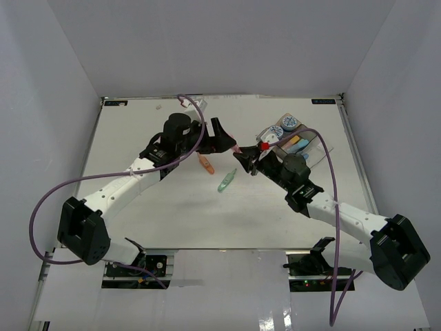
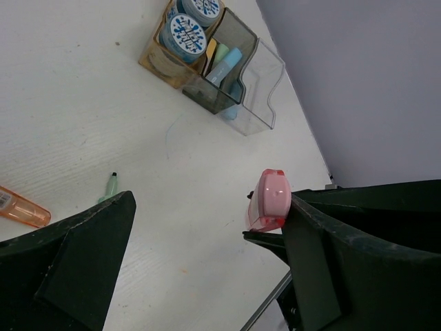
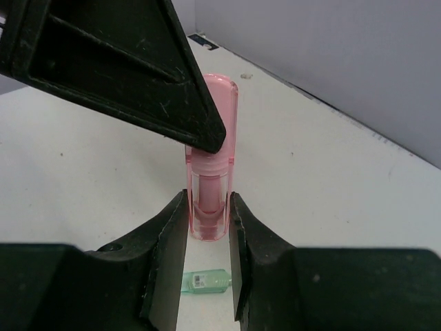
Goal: Sort the stationery into containers
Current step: Close the pen cap on the pen.
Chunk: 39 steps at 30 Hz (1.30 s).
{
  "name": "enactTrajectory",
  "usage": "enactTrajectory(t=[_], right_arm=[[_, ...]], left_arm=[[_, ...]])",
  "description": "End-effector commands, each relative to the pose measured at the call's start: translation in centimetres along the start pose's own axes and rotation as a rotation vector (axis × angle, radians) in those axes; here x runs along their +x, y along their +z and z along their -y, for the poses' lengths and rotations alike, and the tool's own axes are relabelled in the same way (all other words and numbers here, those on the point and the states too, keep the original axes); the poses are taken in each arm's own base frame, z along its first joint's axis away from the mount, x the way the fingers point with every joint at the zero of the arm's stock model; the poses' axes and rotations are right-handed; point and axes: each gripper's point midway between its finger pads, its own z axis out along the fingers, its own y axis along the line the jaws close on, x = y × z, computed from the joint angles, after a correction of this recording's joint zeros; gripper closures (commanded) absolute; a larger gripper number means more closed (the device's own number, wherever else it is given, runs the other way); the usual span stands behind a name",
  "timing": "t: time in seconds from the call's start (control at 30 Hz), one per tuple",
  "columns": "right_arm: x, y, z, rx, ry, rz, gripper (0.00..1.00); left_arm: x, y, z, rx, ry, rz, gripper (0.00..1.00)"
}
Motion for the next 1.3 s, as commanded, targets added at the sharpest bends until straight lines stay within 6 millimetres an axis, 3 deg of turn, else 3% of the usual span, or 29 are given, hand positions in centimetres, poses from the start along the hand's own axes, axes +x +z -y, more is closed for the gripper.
enactTrajectory(t=[0.0,0.17,0.37,0.53,0.67,0.9,1.27], right_arm=[[-2.8,0.1,-0.1,0.0,-0.021,0.125,0.81],[-2.6,-0.2,-0.3,-0.009,-0.02,0.138,0.82],[-1.6,-1.0,-0.6,-0.018,-0.031,0.115,0.82],[-1.0,-1.4,-0.7,-0.028,-0.051,0.084,0.82],[-1.0,-1.3,-0.9,-0.047,-0.071,0.066,0.82],[-1.2,-1.1,-1.2,-0.074,-0.1,0.041,0.82],[-1.8,-0.8,-1.0,-0.075,-0.129,0.048,0.82]], left_arm=[[-3.5,-2.8,3.6,0.077,0.07,0.092,0.04],[-5.8,-5.1,4.8,0.06,0.115,0.152,0.02],[-5.8,-6.0,5.3,0.058,0.154,0.112,0.08],[-4.0,-5.3,5.9,0.119,0.156,0.021,0.23],[-3.2,-4.5,5.5,0.126,0.169,-0.016,0.3],[-3.1,-3.6,5.3,0.136,0.216,-0.035,0.36],[-1.4,-2.6,4.2,0.115,0.199,-0.124,0.45]])
